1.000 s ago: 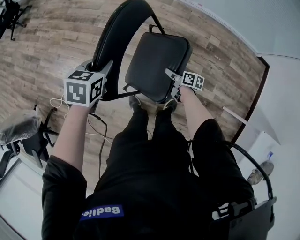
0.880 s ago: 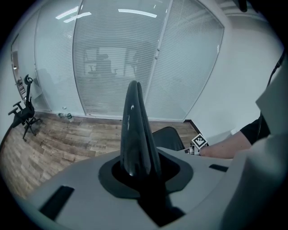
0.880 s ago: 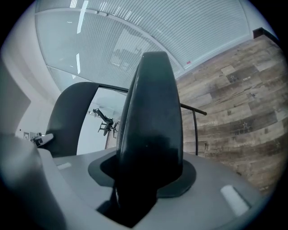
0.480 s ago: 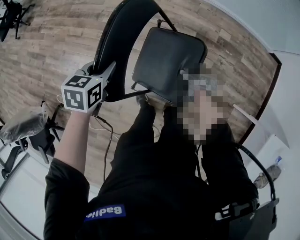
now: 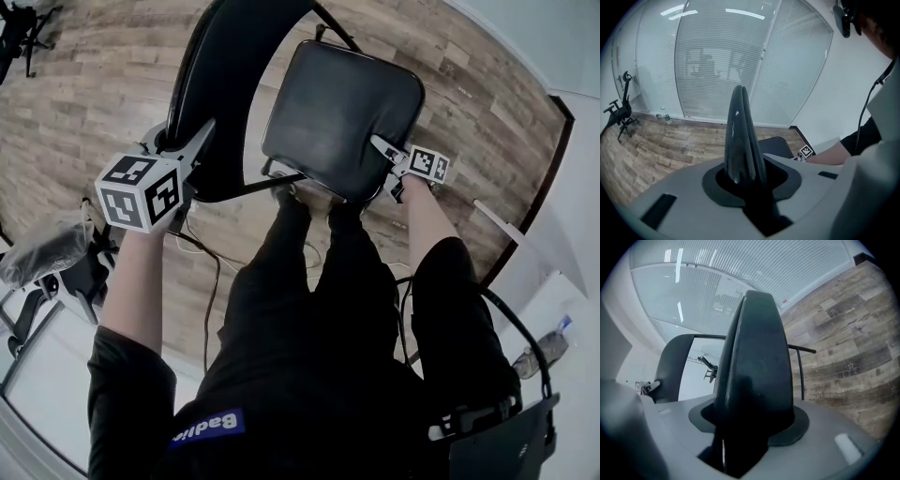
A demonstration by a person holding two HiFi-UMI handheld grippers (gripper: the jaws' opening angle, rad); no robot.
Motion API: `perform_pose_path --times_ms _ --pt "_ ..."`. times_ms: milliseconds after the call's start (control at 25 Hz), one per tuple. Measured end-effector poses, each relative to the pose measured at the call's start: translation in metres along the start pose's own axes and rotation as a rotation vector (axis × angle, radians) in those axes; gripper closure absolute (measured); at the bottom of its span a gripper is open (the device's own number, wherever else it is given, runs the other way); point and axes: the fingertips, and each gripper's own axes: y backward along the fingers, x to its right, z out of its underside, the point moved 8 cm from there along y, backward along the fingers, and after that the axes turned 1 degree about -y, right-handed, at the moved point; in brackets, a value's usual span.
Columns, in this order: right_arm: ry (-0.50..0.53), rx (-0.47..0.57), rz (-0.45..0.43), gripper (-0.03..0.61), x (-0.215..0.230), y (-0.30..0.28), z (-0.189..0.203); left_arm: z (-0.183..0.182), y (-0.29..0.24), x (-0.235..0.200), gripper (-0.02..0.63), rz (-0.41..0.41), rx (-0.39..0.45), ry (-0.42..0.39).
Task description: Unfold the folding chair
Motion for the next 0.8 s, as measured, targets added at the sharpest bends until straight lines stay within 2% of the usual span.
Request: perform_pose_path --times_ms 400,520,800 --pt "-0.033 -0.003 -0.100 0.322 0.090 0.018 -0.008 0.013 -0.051 0.028 0.520 0.044 0.007 0.014" --pt "-0.065 0.001 -0.163 0.321 0.095 0.013 -0.001 0.019 -0.051 0.022 0.522 0.059 0.009 0.022" --pt "-0.014 0.011 -0.189 0.291 0.126 0.010 0.000 0.030 -0.063 0.020 0.522 0.084 0.016 0.032"
